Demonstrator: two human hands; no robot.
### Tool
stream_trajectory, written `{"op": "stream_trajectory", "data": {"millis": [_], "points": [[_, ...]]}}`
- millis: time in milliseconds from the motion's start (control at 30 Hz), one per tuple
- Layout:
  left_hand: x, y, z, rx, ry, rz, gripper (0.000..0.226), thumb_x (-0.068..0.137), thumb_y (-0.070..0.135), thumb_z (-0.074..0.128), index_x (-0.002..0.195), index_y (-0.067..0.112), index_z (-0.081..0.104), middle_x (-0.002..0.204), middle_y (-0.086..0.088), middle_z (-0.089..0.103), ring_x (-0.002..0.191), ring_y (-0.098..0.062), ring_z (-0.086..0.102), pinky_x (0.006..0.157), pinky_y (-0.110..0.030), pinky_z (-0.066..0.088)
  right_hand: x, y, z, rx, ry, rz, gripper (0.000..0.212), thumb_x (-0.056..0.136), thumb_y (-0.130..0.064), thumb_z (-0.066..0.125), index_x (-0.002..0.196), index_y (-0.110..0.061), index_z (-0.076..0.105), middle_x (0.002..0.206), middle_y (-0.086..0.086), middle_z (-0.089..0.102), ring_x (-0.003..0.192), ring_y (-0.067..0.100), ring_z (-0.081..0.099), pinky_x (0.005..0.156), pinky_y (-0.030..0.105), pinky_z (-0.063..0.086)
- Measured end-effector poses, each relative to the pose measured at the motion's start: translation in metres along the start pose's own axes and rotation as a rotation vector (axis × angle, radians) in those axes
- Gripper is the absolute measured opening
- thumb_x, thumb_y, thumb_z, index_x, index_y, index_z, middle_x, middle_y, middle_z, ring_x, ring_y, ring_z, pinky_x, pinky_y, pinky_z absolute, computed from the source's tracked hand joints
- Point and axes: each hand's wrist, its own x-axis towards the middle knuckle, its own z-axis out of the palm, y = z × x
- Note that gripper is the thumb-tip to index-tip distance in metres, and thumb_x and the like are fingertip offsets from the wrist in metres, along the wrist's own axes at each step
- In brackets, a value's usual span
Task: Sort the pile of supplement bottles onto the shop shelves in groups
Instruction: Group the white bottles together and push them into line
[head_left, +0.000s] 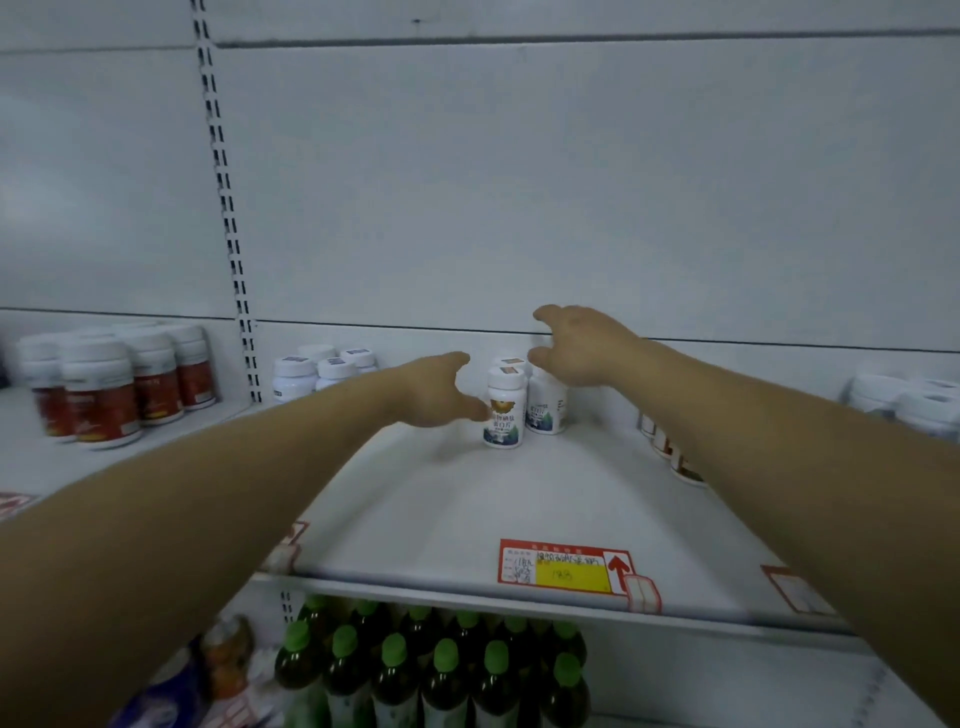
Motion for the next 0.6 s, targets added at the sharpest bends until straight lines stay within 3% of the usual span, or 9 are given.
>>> {"op": "stream_trajectory", "data": {"millis": [167, 300, 433, 600], "points": [[-0.037, -0.018, -0.024, 0.244, 0.101, 0.029, 0.076, 0.087, 0.048, 0.06, 0.149, 0.023, 0.024, 0.155, 0.002, 0.028, 0.14, -0.018, 0.028, 0.111, -0.03, 0.023, 0.008, -0.039, 0.004, 0.03, -0.018, -0.112, 0.063, 0.097, -0.041, 0.048, 0.151, -0.019, 0.024, 0.153, 0.009, 0.03, 0.137, 0.028, 0.033, 0.107, 0.036, 0.031], [-0.067, -0.046, -0.039, 0.324, 0.152, -0.029, 0.07, 0.087, 0.044, 0.061, 0.146, 0.022, 0.031, 0.152, 0.0, 0.033, 0.136, -0.021, 0.034, 0.108, -0.031, 0.028, 0.01, -0.077, 0.016, 0.036, -0.037, -0.183, 0.063, 0.096, -0.045, 0.048, 0.15, -0.019, 0.026, 0.152, 0.009, 0.033, 0.136, 0.027, 0.034, 0.106, 0.036, 0.032], [-0.082, -0.091, -0.053, 0.313, 0.143, -0.069, 0.045, 0.086, 0.04, 0.062, 0.126, 0.021, 0.053, 0.133, -0.004, 0.054, 0.111, -0.022, 0.053, 0.095, -0.034, 0.043, 0.016, -0.115, 0.03, 0.01, -0.091, -0.214, 0.066, 0.096, -0.046, 0.047, 0.151, -0.019, 0.022, 0.155, 0.007, 0.027, 0.14, 0.026, 0.03, 0.109, 0.034, 0.028], [-0.075, -0.151, -0.066, 0.207, 0.161, -0.208, 0.074, 0.089, 0.042, 0.06, 0.149, 0.019, 0.023, 0.154, -0.003, 0.029, 0.136, -0.024, 0.036, 0.109, -0.035, 0.03, 0.031, -0.156, 0.05, -0.011, -0.135, -0.168, 0.063, 0.094, -0.044, 0.05, 0.146, -0.014, 0.03, 0.149, 0.01, 0.036, 0.133, 0.028, 0.039, 0.106, 0.039, 0.036]]}}
